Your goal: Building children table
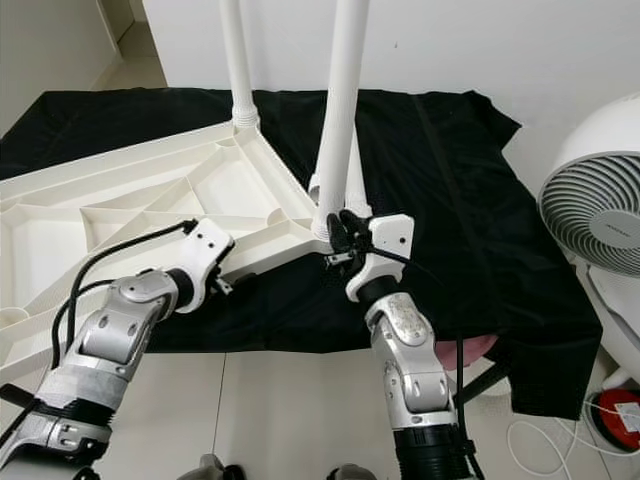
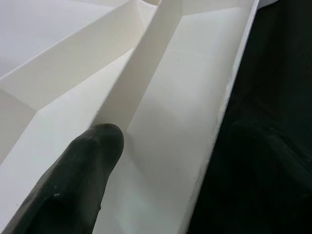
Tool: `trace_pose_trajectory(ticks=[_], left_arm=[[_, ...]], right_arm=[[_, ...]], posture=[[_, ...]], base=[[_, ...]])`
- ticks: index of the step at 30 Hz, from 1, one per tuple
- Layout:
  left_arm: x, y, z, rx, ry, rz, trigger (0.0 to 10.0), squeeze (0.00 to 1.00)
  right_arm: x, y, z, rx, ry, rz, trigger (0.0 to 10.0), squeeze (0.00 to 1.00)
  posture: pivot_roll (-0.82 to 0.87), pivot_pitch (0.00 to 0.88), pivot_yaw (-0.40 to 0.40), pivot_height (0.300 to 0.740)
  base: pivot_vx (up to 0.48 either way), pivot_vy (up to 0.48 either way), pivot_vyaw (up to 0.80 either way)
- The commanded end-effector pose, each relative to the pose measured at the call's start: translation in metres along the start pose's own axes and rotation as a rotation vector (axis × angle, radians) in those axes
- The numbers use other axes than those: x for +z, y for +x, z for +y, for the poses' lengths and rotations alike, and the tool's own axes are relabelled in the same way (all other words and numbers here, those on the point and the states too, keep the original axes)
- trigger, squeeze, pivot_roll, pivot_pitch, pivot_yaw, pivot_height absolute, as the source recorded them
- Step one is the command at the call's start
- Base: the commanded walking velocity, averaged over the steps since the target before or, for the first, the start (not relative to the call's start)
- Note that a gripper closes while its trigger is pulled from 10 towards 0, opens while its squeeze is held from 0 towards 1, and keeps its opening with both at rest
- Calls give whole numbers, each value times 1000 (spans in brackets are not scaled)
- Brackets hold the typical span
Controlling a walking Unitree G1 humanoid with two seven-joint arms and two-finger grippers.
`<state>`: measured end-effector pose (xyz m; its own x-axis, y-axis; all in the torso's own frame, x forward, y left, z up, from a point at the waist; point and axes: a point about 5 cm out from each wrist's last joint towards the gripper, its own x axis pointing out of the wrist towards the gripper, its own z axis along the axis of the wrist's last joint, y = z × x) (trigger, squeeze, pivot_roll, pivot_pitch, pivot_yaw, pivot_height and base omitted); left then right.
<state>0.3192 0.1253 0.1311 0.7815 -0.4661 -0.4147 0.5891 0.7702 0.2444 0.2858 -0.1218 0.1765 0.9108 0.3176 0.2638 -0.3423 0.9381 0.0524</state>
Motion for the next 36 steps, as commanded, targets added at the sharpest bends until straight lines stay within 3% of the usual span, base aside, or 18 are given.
trace_pose_trajectory(ticks=[1, 14, 15, 16, 17, 30, 36], left_arm=[[-32, -4, 10, 168, -39, 131, 10000, 0], [-34, -14, -3, 14, -31, 125, 10000, 0], [-33, -15, -3, 13, -29, 125, 4235, 0], [-34, -16, -2, 15, -29, 125, 4235, 0], [-34, -16, -1, 19, -16, 126, 0, 0], [-32, -18, 15, 72, -4, 142, 0, 0], [-39, -17, 26, 163, -47, 167, 0, 0]], right_arm=[[0, 0, -2, -10, -4, -3, 10000, 0], [-4, -1, 1, -14, 0, 6, 10000, 0], [-4, 0, 0, -14, -1, 6, 10000, 0], [-4, 0, 0, -14, -1, 6, 10000, 0], [-4, 1, 0, -13, -2, 5, 10000, 0], [-4, 2, 0, -19, -4, 1, 10000, 0], [-3, 3, 0, -24, -6, -3, 10000, 0]], posture=[[-84, 78, 47, 740], [-69, 85, 57, 740], [-69, 85, 57, 740], [-68, 82, 58, 740], [-68, 82, 58, 740], [-68, 90, 67, 740], [-71, 90, 65, 740]], base=[[0, 0, 0], [0, 0, 0], [0, 0, 0], [0, 0, 0], [0, 0, 0], [0, 0, 0], [0, 0, 0]])
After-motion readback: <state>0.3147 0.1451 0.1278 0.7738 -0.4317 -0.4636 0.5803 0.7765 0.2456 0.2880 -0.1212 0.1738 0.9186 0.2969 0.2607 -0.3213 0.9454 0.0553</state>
